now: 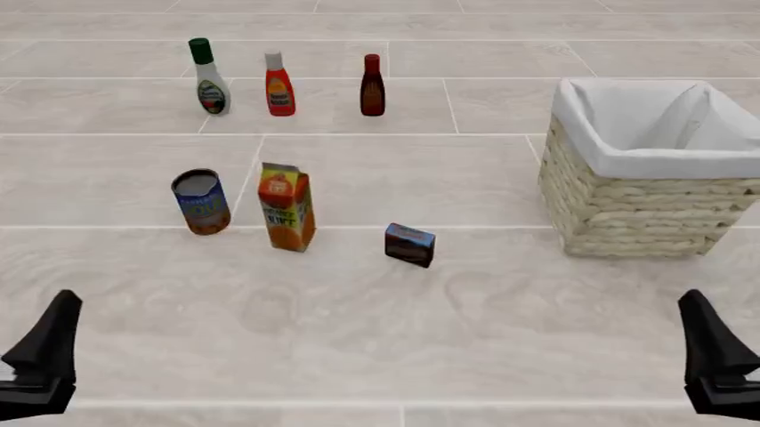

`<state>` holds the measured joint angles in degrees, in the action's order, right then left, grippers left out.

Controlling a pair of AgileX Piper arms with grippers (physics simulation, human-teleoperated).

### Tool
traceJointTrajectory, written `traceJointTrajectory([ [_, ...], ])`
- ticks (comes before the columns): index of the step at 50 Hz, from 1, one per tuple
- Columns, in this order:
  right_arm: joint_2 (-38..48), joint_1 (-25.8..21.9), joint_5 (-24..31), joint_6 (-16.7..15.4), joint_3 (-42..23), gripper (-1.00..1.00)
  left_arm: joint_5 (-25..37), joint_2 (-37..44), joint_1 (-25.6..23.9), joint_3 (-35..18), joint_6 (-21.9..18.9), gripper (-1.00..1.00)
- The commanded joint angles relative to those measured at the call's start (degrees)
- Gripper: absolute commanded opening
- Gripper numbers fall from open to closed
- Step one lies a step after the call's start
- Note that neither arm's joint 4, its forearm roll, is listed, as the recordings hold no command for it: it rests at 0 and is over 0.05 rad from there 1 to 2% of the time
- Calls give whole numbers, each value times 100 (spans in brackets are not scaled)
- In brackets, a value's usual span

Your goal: Pick the chocolate pudding and place it in the basket.

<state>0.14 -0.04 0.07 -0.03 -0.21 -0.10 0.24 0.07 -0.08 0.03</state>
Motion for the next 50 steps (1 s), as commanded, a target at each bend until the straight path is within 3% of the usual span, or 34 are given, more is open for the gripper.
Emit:
traceJointTrajectory([
  [1, 25, -26, 87, -14, -137, 100, 13, 7, -8, -16, -4, 100],
  [9, -7, -40, 80, 30, -91, 100, 12, 6, -7, -13, -3, 100],
  [10, -14, 115, -339, -251, -37, 100, 8, -1, -38, -7, -6, 100],
  [11, -10, -43, 95, 45, -98, 100, 16, 2, -8, -14, -5, 100],
  [23, -9, -90, 77, 57, -79, 100, 13, 9, -9, -13, -6, 100],
  [27, 43, -137, 156, -70, -208, 100, 12, 12, 2, -15, -8, 100],
  [35, 1232, -563, -301, -342, -666, 100, -1, 19, 31, -16, -14, 100],
  [50, 2722, -1128, -905, -413, -1121, 100, 19, -2, 30, -31, -27, 100],
])
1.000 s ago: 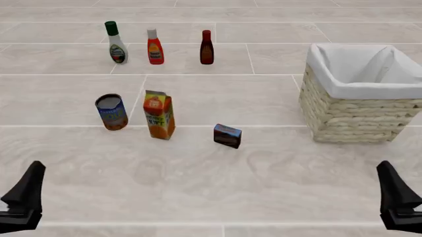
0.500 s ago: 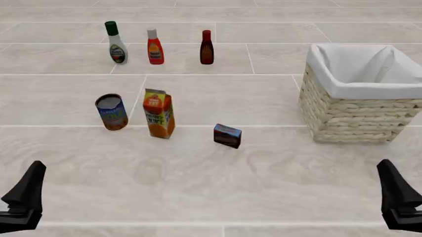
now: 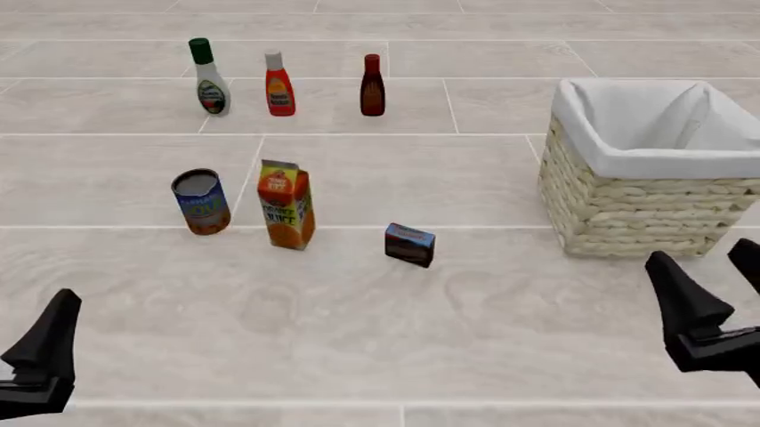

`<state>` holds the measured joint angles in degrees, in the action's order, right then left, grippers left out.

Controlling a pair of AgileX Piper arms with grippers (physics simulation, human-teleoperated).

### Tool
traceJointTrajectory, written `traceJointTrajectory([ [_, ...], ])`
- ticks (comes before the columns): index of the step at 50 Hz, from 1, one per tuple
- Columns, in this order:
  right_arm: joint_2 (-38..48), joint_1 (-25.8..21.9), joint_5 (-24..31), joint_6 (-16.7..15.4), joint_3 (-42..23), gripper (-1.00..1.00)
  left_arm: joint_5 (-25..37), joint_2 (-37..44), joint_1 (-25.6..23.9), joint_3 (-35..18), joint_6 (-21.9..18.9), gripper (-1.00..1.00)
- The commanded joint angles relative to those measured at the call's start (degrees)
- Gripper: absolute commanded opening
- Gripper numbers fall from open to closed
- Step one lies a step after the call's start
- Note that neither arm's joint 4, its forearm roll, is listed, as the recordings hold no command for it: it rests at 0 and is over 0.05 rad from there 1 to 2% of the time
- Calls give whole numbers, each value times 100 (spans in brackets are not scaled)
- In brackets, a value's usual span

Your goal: Pick the chocolate pudding and place it in the basket.

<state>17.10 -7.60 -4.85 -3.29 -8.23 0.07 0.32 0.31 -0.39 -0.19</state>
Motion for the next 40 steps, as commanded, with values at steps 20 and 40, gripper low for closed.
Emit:
traceJointTrajectory([
  [20, 2378, -1018, -755, -367, -940, 100, 15, -11, 5, -11, -5, 100],
  [40, 3393, -1451, -407, -733, -1791, 100, -1, -8, 7, 0, -5, 100],
])
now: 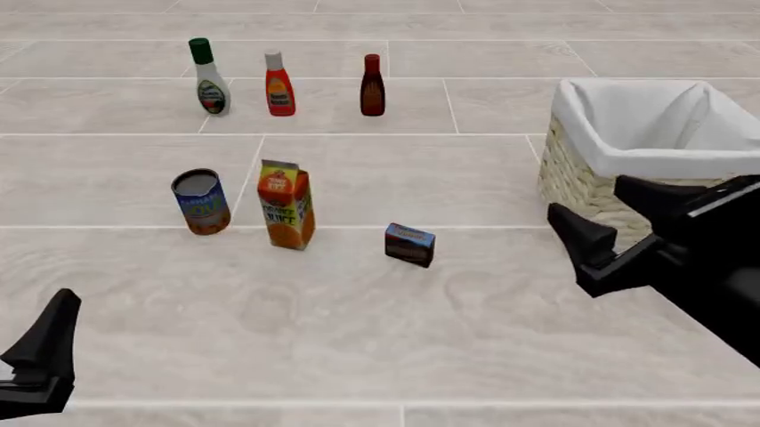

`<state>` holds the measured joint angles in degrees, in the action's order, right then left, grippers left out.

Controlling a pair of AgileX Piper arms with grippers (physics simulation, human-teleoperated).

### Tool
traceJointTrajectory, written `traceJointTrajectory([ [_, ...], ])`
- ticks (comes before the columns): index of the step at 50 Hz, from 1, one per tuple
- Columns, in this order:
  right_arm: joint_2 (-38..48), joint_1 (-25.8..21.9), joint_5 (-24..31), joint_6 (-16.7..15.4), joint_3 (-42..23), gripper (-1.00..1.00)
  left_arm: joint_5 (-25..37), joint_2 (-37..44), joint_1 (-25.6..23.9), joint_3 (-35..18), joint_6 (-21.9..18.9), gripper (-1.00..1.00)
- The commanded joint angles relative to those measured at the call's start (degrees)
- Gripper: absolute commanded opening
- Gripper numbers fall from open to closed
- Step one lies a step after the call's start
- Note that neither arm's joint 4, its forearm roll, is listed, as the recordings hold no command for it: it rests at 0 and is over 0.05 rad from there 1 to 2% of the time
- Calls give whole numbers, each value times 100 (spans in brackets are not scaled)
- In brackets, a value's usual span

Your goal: Pick the chocolate pudding and place it in the basket.

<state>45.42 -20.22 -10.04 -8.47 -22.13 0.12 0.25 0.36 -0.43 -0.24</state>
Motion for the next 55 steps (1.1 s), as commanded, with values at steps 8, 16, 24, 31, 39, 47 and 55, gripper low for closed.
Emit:
traceJointTrajectory([
  [8, 875, -279, 233, -202, -723, 100, -2, -6, 4, 5, 1, 100],
  [16, 1341, -366, 274, -357, -1034, 100, 6, -11, 4, 2, 1, 100],
  [24, 1749, -537, 388, -378, -1284, 100, 16, -12, 4, -7, 1, 100],
  [31, 2148, -598, 539, -602, -1597, 100, 7, -13, 4, 4, 2, 100],
  [39, 2617, -665, 798, -698, -2005, 100, 27, -14, 5, -16, 2, 100],
  [47, 2964, -670, 961, -781, -2309, 100, 53, -14, 5, -42, 2, 100],
  [55, 3204, -753, 1094, -809, -2517, 100, 53, -14, 5, -43, 1, 100],
])
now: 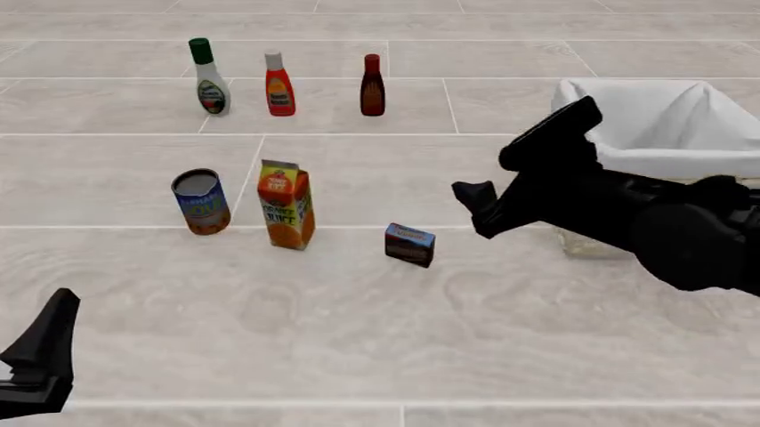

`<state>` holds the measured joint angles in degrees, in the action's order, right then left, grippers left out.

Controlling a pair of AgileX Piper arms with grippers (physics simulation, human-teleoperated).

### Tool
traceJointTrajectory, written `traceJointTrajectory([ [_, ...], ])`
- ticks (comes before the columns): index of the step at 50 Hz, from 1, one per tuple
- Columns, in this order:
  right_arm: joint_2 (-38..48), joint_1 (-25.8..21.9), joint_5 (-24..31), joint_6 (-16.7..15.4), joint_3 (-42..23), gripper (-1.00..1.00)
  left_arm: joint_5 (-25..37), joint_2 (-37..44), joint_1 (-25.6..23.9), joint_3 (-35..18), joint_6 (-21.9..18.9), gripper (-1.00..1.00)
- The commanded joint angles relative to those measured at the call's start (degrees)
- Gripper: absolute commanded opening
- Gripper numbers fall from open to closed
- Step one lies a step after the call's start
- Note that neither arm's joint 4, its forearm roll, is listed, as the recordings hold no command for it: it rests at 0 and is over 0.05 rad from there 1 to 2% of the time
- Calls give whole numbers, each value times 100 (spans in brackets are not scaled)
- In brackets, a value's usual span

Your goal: Pick the chocolate pudding and place it in the basket.

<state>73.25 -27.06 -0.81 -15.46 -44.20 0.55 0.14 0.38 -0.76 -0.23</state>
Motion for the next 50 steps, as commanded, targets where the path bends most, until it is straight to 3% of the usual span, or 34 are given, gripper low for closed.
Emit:
traceJointTrajectory([
  [1, 470, -77, 184, -125, -333, 100, 10, -2, 2, -10, 1, 100],
  [24, 1167, -119, 240, -437, -800, 100, 10, -2, 1, -10, 1, 100],
  [50, 1851, -251, -96, -344, -837, 100, 10, -2, 3, -10, 1, 100],
])
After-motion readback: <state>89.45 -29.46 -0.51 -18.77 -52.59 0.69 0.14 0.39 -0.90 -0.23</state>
